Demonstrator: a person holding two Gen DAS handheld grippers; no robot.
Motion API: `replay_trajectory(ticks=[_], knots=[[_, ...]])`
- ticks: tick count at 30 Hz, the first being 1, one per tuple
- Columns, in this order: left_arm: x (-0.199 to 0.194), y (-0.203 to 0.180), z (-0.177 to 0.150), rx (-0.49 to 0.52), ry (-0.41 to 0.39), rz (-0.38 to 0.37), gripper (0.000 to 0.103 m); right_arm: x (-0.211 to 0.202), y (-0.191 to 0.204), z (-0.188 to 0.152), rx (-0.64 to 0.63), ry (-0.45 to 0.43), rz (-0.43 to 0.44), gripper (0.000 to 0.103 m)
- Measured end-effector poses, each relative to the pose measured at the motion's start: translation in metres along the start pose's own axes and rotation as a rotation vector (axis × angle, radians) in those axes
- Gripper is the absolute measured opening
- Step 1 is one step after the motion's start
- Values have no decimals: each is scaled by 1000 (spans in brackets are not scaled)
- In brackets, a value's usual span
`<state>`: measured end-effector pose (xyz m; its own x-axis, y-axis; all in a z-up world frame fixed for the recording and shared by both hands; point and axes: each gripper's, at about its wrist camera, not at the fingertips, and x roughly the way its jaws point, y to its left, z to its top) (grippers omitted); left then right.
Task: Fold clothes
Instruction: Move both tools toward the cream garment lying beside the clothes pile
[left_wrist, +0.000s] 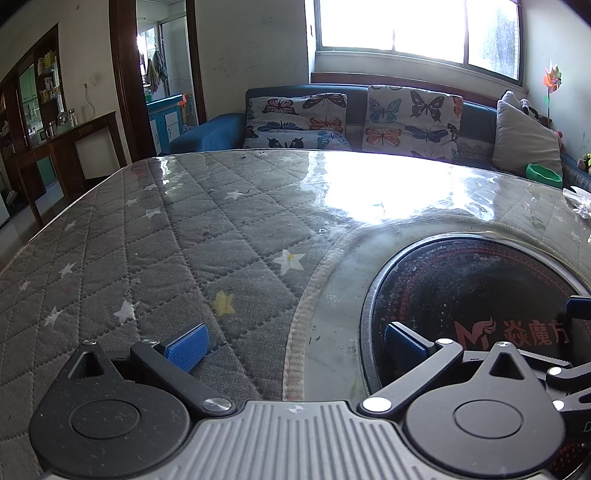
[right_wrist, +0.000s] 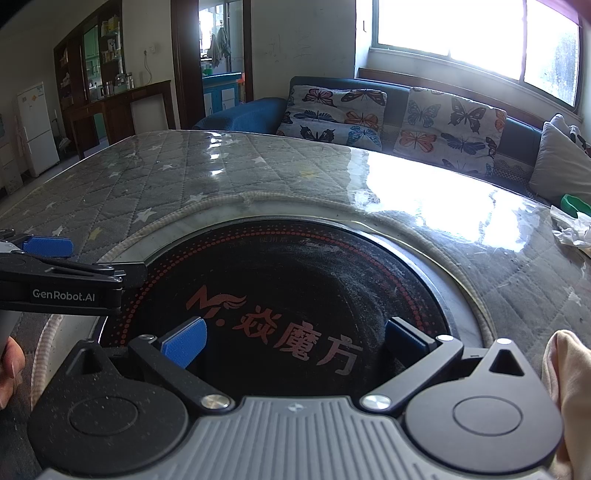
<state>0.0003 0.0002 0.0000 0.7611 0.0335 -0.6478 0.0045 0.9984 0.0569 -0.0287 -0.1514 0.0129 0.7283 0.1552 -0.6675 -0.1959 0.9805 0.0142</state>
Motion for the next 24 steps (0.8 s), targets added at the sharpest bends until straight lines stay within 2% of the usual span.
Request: replay_trajectory(ticks=[10, 18, 24], knots=[[-4, 2, -2, 3, -1, 7, 103, -1, 5, -1, -11, 1, -5, 103], [-15, -13, -11, 49, -7, 76, 103, -23, 5, -7, 9, -28, -13, 103], [-34, -18, -14, 23, 5, 13, 103, -48, 4, -15, 38, -60, -21, 103]])
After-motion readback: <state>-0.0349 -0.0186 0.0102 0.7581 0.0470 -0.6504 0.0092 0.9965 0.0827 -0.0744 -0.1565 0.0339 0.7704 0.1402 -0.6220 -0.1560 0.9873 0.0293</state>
